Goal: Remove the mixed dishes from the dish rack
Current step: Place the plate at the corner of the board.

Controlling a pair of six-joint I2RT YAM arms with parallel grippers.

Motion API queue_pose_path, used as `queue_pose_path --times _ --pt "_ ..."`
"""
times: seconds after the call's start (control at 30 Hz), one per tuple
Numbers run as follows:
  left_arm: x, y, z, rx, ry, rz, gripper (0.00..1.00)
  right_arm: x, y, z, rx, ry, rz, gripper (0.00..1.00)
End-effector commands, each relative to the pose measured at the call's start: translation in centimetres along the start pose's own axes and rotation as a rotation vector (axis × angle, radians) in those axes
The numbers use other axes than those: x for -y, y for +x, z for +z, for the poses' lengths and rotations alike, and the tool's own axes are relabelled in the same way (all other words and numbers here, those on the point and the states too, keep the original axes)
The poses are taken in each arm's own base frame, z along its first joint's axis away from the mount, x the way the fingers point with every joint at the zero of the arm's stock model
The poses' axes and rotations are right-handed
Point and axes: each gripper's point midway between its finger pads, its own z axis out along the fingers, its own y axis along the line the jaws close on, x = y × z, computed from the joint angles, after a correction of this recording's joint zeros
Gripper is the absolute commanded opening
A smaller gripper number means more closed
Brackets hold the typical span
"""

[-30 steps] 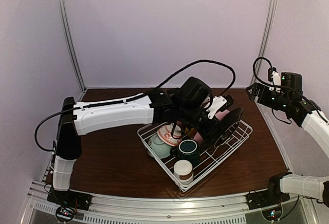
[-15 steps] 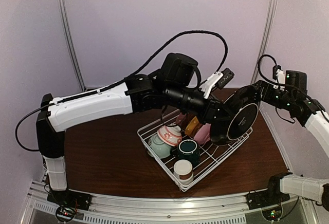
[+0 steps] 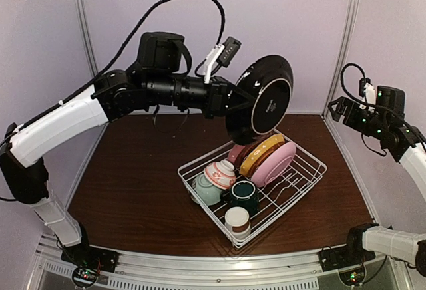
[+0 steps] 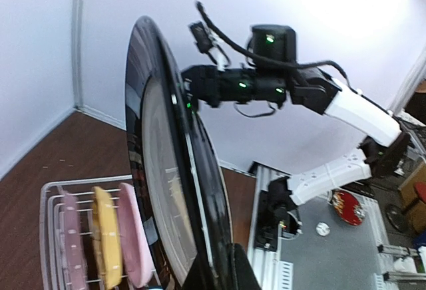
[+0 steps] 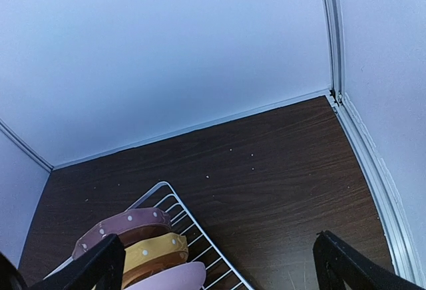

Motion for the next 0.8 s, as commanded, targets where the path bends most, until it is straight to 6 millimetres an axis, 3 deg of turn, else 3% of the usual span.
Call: queue_pose_path --times 0.0,0.13,0.3,0.57,0.77 --pt "-4.5 -7.4 -7.3 0.236 -0.316 0.150 0.00 -0.4 0.0 0.1 -0.009 -0.023 0.010 1.00" --pt "-10.1 -6.5 -11.3 0.225 -0.532 0.090 0.00 -0.5 0.1 0.3 -0.010 -0.032 0.010 1.00" --pt "-16.4 -4.0 -16.3 0.170 -0.864 0.025 0.00 -0.7 0.4 0.7 -0.014 -0.050 0.020 1.00" --pt "-25.4 3.8 -22.0 -0.037 -1.310 -0.105 0.00 -1.0 1.2 1.7 -0.030 -0.086 0.037 1.00" --pt "-29.9 9.8 -24.4 -0.163 -1.482 -0.183 0.00 -1.1 1.9 2.2 -0.043 -0.104 0.049 1.00"
